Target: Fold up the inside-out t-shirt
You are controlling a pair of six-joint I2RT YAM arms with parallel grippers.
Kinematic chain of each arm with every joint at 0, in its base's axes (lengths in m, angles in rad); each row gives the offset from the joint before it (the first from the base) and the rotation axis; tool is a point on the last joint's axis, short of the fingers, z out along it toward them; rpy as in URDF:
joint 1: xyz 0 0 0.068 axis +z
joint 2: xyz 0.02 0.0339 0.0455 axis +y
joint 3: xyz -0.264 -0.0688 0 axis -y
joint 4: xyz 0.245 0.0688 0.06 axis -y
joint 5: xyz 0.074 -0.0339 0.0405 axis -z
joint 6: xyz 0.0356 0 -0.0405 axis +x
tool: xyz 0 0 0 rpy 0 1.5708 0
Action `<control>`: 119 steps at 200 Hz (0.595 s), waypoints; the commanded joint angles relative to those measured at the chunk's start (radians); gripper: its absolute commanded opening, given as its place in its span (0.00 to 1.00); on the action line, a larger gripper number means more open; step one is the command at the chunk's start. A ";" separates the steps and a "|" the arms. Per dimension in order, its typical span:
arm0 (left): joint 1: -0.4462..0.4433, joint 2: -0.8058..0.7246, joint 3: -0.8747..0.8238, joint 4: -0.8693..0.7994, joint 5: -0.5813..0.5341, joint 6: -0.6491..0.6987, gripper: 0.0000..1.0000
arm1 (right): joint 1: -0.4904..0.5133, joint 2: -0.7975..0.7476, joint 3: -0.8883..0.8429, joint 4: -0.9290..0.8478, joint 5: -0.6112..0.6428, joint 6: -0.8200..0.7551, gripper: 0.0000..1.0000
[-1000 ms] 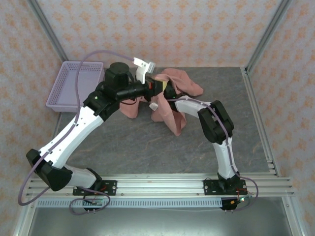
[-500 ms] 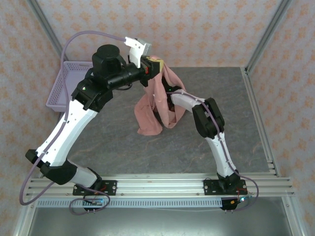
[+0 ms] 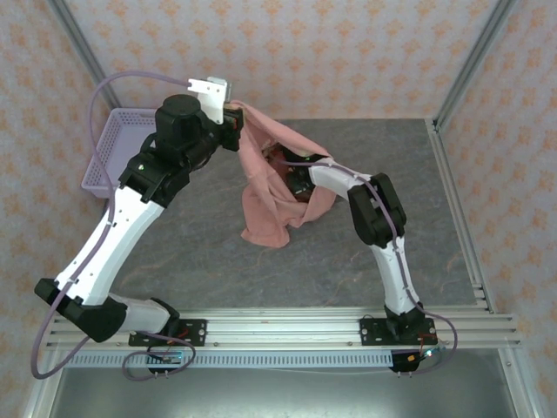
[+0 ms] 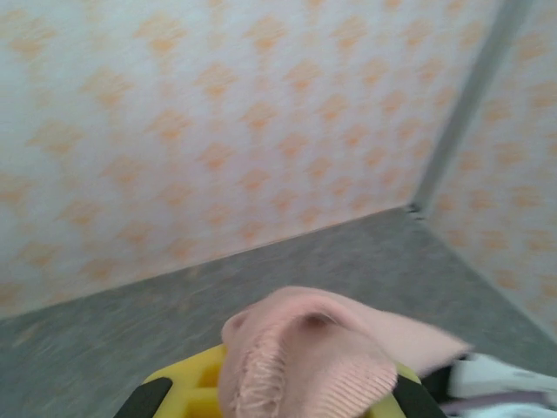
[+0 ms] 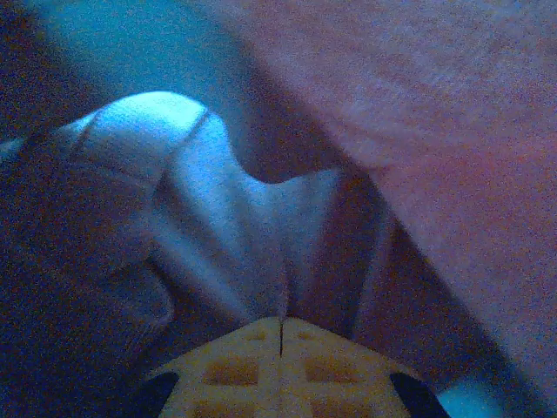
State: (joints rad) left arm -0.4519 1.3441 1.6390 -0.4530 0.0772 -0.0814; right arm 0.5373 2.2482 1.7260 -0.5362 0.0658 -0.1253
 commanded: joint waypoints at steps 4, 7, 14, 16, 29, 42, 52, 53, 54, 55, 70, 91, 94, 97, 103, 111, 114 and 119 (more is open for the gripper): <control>0.105 0.019 -0.062 0.030 -0.161 -0.088 0.00 | -0.007 -0.152 -0.077 -0.025 -0.126 -0.035 0.00; 0.118 0.025 -0.066 0.030 -0.164 -0.094 0.00 | -0.008 -0.169 -0.090 -0.018 -0.141 -0.038 0.00; 0.146 0.042 -0.067 0.020 -0.181 -0.101 0.00 | -0.008 -0.206 -0.118 -0.006 -0.175 -0.042 0.00; 0.156 0.049 -0.066 0.016 -0.186 -0.103 0.00 | -0.008 -0.217 -0.127 -0.002 -0.185 -0.043 0.00; 0.200 0.089 -0.063 0.010 -0.221 -0.102 0.00 | -0.007 -0.285 -0.180 0.022 -0.251 -0.050 0.00; 0.242 0.139 -0.050 0.000 -0.236 -0.104 0.00 | -0.007 -0.351 -0.229 0.051 -0.301 -0.050 0.00; 0.266 0.178 -0.042 -0.007 -0.243 -0.103 0.00 | -0.008 -0.397 -0.262 0.082 -0.329 -0.047 0.00; 0.267 0.182 -0.042 -0.007 -0.242 -0.102 0.00 | -0.008 -0.402 -0.263 0.086 -0.332 -0.046 0.00; 0.270 0.187 -0.041 -0.007 -0.241 -0.101 0.00 | -0.008 -0.408 -0.266 0.089 -0.335 -0.045 0.00; 0.272 0.191 -0.041 -0.008 -0.240 -0.101 0.00 | -0.008 -0.412 -0.270 0.092 -0.338 -0.045 0.00; 0.287 0.246 -0.043 -0.009 -0.203 -0.104 0.00 | -0.007 -0.464 -0.300 0.152 -0.408 -0.036 0.00; 0.285 0.318 -0.073 0.023 -0.052 -0.140 0.00 | -0.008 -0.492 -0.306 0.265 -0.514 0.011 0.00; 0.285 0.329 -0.081 0.033 -0.021 -0.145 0.00 | -0.008 -0.491 -0.302 0.282 -0.528 0.019 0.00; 0.283 0.336 -0.088 0.044 0.012 -0.153 0.00 | -0.007 -0.490 -0.297 0.293 -0.541 0.026 0.00; 0.277 0.354 -0.103 0.064 0.065 -0.167 0.00 | -0.006 -0.484 -0.283 0.324 -0.564 0.043 0.00; 0.267 0.376 -0.121 0.095 0.136 -0.181 0.00 | -0.005 -0.473 -0.263 0.355 -0.584 0.059 0.00; 0.262 0.383 -0.127 0.106 0.156 -0.184 0.00 | -0.005 -0.467 -0.253 0.364 -0.588 0.062 0.00; 0.251 0.396 -0.133 0.118 0.185 -0.185 0.00 | -0.002 -0.457 -0.234 0.374 -0.592 0.069 0.00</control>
State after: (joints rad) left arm -0.1791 1.6955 1.5490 -0.4202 0.0700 -0.2111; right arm 0.5339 1.7870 1.4296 -0.3252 -0.4076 -0.1169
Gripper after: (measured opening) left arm 0.052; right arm 0.046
